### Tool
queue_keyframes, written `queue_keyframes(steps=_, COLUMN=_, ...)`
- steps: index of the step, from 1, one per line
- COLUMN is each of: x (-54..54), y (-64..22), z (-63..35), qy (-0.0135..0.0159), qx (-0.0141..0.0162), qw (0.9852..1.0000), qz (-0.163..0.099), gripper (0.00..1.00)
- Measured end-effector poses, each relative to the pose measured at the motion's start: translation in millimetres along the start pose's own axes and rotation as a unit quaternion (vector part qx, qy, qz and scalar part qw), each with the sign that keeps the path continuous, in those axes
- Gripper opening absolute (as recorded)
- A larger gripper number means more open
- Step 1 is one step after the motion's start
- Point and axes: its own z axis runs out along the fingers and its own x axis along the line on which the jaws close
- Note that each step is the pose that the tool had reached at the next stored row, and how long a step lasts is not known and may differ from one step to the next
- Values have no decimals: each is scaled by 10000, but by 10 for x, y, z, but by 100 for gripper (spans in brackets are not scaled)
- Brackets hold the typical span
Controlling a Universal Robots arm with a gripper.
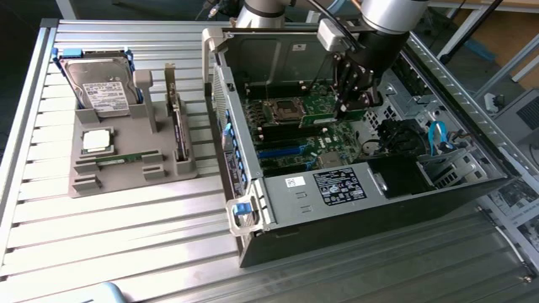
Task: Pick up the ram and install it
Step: 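Insert the ram into the slot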
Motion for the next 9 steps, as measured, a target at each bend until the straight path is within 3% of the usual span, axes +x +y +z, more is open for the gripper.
queue_keyframes(steps=9, x=-1, y=3, z=21, qy=0, qx=0, qw=10000, qz=0, gripper=12)
